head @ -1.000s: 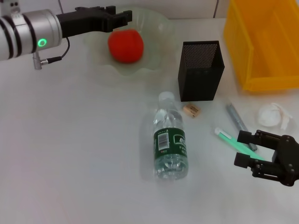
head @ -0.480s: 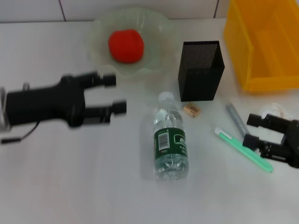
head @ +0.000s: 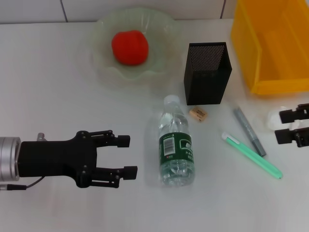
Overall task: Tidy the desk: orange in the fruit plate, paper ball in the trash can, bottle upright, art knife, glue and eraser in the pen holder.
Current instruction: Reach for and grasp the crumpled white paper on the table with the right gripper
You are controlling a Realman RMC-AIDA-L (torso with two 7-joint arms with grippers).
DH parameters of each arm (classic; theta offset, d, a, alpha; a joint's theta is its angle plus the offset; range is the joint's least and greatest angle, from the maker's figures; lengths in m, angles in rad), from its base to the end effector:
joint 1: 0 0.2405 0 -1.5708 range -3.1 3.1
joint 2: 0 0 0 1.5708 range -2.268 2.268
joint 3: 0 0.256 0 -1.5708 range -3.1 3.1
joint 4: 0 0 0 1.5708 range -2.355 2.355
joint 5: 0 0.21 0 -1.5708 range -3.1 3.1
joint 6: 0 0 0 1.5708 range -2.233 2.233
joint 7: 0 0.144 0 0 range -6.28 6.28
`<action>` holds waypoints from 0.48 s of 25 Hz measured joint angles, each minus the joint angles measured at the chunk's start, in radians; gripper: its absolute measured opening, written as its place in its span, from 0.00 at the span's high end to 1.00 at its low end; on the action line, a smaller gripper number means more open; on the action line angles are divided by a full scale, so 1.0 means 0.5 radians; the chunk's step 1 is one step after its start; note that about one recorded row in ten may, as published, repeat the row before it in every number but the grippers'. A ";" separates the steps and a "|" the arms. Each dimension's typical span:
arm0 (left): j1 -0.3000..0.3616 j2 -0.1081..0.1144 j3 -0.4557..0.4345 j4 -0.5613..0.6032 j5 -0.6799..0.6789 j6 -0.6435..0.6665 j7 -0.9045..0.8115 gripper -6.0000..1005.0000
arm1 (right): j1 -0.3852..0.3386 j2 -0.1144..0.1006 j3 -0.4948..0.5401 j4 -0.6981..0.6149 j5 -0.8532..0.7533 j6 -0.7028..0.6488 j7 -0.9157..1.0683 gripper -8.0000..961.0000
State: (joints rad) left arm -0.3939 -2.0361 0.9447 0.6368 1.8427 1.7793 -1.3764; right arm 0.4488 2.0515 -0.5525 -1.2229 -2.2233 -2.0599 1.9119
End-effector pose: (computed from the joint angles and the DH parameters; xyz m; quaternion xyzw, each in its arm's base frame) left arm -0.2681 0.2649 -0.0076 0.9394 0.2097 0.2709 0.0120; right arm 0.2555 0.2811 0.1003 -0.9354 0.3214 0.1357 0.0573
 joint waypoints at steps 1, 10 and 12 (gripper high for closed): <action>-0.001 -0.002 0.001 -0.005 0.001 -0.007 0.000 0.16 | 0.000 0.023 -0.139 -0.324 -0.126 0.013 0.217 0.23; -0.010 -0.008 0.007 -0.072 0.012 -0.081 0.000 0.16 | 0.007 0.066 -0.653 -0.753 -0.710 0.356 0.762 0.23; -0.022 -0.008 0.007 -0.093 0.028 -0.095 0.000 0.16 | 0.007 0.066 -0.718 -0.653 -0.763 0.500 0.785 0.23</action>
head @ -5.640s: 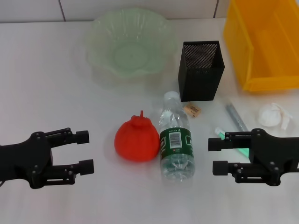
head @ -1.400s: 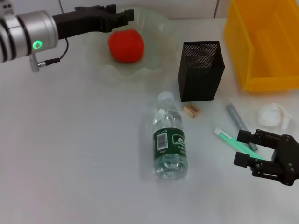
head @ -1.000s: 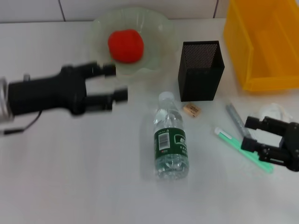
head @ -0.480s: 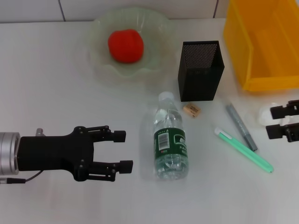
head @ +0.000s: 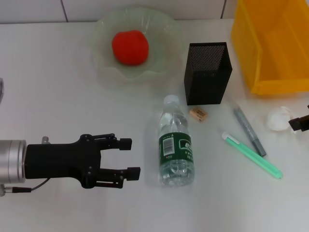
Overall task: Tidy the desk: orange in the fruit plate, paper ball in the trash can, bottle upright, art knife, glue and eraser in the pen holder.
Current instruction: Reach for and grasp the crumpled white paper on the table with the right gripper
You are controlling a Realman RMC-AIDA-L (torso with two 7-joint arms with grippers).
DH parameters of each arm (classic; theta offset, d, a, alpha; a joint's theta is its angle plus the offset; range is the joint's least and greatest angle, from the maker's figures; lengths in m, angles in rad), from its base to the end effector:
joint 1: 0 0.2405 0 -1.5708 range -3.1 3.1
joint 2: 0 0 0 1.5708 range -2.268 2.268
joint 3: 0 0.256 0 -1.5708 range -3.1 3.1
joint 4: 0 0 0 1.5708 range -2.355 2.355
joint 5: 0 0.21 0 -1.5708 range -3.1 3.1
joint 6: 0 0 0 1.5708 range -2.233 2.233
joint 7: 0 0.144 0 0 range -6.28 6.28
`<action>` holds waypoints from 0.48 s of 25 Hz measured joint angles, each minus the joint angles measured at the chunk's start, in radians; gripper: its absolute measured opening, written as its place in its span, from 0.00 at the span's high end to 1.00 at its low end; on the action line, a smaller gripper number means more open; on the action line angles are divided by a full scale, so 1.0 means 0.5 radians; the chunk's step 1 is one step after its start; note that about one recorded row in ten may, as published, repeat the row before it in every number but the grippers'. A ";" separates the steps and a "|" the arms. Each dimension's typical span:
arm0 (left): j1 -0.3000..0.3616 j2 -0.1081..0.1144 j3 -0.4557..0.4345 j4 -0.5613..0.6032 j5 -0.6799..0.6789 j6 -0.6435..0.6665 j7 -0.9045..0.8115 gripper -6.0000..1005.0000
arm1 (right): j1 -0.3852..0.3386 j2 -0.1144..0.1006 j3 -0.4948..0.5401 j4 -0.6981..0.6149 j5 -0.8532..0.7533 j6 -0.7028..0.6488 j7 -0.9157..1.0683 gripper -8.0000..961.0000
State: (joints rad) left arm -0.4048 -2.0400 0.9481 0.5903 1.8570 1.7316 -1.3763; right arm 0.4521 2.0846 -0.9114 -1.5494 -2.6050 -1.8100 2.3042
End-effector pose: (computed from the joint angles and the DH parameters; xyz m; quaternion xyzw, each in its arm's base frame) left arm -0.2727 0.2658 -0.0176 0.9372 0.2306 0.2617 0.0080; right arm 0.2406 0.3178 0.0970 -0.8896 0.3891 -0.1111 0.2118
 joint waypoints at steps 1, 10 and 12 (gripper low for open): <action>-0.006 0.000 0.000 -0.006 0.014 -0.004 0.000 0.16 | -0.001 0.000 -0.022 0.043 -0.013 0.059 0.003 0.23; -0.027 -0.012 -0.011 -0.012 0.078 -0.038 -0.002 0.16 | 0.041 -0.006 -0.127 0.340 -0.030 0.383 -0.004 0.23; -0.027 -0.013 -0.013 -0.012 0.078 -0.044 -0.002 0.16 | 0.045 -0.007 -0.174 0.379 -0.032 0.442 0.000 0.23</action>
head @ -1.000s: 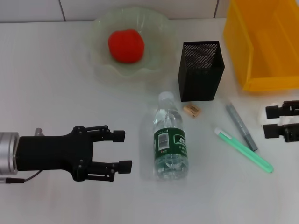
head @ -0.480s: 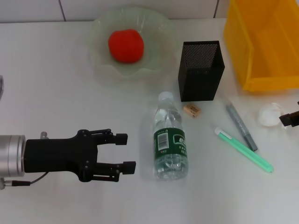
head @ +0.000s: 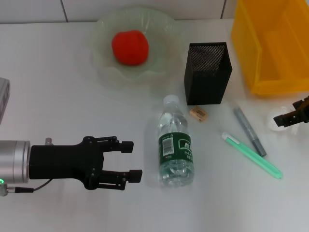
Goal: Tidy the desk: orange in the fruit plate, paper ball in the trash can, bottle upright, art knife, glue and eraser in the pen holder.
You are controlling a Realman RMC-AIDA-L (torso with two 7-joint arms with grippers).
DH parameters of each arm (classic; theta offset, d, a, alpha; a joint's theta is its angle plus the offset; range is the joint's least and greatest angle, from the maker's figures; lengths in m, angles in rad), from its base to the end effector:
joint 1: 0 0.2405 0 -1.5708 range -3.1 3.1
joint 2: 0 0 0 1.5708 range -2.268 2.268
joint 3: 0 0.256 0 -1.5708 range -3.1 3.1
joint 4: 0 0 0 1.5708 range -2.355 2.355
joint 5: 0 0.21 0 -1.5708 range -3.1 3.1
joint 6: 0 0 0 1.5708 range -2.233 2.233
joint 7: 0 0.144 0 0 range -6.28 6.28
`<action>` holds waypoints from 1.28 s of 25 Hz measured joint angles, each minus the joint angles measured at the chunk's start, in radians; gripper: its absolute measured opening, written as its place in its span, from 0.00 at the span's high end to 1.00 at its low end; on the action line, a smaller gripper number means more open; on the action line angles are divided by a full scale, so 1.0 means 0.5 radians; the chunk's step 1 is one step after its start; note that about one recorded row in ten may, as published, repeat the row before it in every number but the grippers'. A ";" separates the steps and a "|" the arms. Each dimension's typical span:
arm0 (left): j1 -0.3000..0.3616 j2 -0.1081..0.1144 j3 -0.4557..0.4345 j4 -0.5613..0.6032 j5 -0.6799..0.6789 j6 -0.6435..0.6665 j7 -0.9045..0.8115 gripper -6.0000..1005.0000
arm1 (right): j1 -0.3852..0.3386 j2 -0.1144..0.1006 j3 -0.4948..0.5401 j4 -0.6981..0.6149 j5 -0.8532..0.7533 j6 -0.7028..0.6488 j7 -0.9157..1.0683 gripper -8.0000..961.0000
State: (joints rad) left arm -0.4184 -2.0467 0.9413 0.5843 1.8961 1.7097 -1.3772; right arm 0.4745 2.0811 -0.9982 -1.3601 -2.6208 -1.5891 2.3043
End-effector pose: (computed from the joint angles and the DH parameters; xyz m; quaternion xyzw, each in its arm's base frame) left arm -0.2736 0.2678 -0.0231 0.9411 0.2324 0.2453 0.0094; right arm 0.2570 0.3426 0.0656 -0.8857 0.3889 -0.1155 0.2257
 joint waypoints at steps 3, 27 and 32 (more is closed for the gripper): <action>0.000 0.000 0.000 0.000 0.000 -0.008 0.000 0.16 | 0.018 -0.002 -0.043 0.058 -0.002 0.060 0.007 0.23; -0.001 -0.002 0.013 0.000 0.000 -0.102 -0.013 0.16 | 0.207 -0.005 -0.059 0.422 -0.109 0.269 -0.006 0.24; -0.001 -0.002 0.013 0.000 0.000 -0.107 -0.015 0.16 | 0.211 -0.006 -0.064 0.430 -0.112 0.270 -0.020 0.27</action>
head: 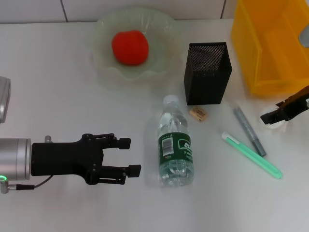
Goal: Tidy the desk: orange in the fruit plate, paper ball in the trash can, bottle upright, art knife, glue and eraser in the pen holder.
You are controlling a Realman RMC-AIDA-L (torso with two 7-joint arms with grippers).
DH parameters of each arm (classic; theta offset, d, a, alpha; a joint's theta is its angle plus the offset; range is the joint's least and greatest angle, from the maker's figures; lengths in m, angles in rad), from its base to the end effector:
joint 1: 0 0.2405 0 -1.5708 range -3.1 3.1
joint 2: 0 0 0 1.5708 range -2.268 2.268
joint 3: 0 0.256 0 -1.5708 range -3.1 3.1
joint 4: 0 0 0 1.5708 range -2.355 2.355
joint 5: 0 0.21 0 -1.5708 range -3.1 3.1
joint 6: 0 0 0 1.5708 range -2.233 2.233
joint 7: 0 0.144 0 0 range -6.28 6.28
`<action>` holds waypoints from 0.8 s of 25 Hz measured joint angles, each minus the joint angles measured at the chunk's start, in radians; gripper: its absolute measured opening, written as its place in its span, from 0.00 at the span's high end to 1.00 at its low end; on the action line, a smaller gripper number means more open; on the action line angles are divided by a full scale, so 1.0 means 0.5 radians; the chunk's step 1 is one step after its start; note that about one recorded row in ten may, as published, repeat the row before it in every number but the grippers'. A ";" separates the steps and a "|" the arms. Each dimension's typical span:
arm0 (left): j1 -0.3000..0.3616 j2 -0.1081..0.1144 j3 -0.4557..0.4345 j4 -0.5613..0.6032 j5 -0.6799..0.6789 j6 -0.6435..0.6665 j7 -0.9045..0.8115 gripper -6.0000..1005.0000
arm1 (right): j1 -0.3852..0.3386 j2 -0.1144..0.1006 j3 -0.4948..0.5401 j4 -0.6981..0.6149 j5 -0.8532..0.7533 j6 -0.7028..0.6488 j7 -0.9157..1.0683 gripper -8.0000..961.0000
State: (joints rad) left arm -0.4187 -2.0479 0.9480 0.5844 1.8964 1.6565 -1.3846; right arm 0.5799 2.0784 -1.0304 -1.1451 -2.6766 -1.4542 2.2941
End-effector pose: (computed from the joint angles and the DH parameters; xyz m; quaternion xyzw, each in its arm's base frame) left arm -0.2775 0.2732 -0.0258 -0.9420 -0.2413 -0.2329 0.0100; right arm 0.2602 0.3675 0.0350 -0.8883 0.3803 -0.1401 0.2161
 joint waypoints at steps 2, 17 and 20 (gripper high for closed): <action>0.000 0.000 0.000 0.000 0.001 -0.001 0.000 0.16 | 0.000 0.000 -0.006 0.000 0.000 0.000 0.000 0.32; 0.009 0.000 -0.005 0.000 0.002 -0.008 -0.004 0.16 | -0.064 -0.032 0.503 -0.384 0.652 -0.451 -0.169 0.47; 0.016 0.002 -0.003 0.000 0.002 -0.007 -0.004 0.16 | -0.079 -0.058 0.869 -0.389 0.968 -0.333 -0.258 0.47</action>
State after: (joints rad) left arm -0.4107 -2.0467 0.9467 0.5844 1.8976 1.6531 -1.3868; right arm 0.5403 2.0493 -0.5961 -1.3397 -2.1924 -1.6205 2.1653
